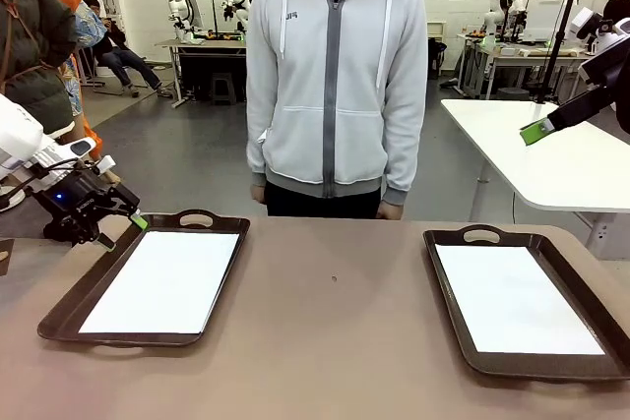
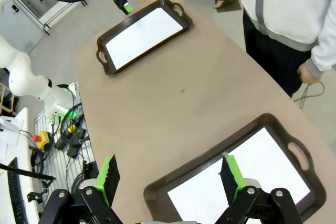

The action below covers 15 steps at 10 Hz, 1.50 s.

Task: Sort the A4 documents.
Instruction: Place the A4 Paper in the designated Handle tray.

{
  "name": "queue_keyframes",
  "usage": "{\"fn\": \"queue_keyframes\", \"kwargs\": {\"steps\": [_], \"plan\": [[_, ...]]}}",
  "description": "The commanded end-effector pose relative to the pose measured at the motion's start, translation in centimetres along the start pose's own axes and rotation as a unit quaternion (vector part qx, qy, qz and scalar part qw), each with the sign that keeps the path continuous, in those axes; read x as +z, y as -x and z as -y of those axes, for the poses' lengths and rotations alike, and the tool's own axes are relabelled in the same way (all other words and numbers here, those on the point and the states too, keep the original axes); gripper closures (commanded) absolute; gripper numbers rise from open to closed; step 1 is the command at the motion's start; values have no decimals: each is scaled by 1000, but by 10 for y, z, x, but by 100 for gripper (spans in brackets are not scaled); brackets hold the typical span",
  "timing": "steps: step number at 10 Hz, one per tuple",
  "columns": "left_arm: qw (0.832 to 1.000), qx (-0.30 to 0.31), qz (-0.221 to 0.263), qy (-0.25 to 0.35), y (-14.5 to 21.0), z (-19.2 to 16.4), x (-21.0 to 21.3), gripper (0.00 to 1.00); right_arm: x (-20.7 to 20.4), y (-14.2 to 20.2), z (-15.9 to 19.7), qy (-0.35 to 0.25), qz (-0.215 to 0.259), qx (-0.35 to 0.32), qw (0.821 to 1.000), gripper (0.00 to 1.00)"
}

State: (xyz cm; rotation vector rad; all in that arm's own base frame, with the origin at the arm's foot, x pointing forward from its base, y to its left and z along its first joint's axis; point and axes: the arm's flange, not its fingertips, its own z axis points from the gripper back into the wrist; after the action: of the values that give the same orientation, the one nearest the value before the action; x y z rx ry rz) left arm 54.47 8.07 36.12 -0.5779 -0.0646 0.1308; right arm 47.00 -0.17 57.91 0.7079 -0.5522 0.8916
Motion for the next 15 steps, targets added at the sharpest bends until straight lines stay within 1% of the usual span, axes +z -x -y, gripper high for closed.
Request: {"fn": "queue_keyframes", "kwargs": {"steps": [1, 2, 3, 4, 15], "plan": [[1000, 10, -11, 7, 8, 4, 5, 0, -1, 0, -1, 0, -5, 2, 1000, 0], [999, 15, -14, 30, 8, 5, 5, 0, -1, 0, -1, 0, -5, 2, 1000, 0], [998, 34, -15, 47, 9, 7, 5, 0, -1, 0, -1, 0, -5, 2, 1000, 0], [1000, 1, -8, 11, 3, 3, 1, 0, -1, 0, -1, 0, -5, 2, 1000, 0], [1000, 1, -8, 11, 3, 3, 1, 0, -1, 0, -1, 0, -5, 2, 1000, 0]]}}
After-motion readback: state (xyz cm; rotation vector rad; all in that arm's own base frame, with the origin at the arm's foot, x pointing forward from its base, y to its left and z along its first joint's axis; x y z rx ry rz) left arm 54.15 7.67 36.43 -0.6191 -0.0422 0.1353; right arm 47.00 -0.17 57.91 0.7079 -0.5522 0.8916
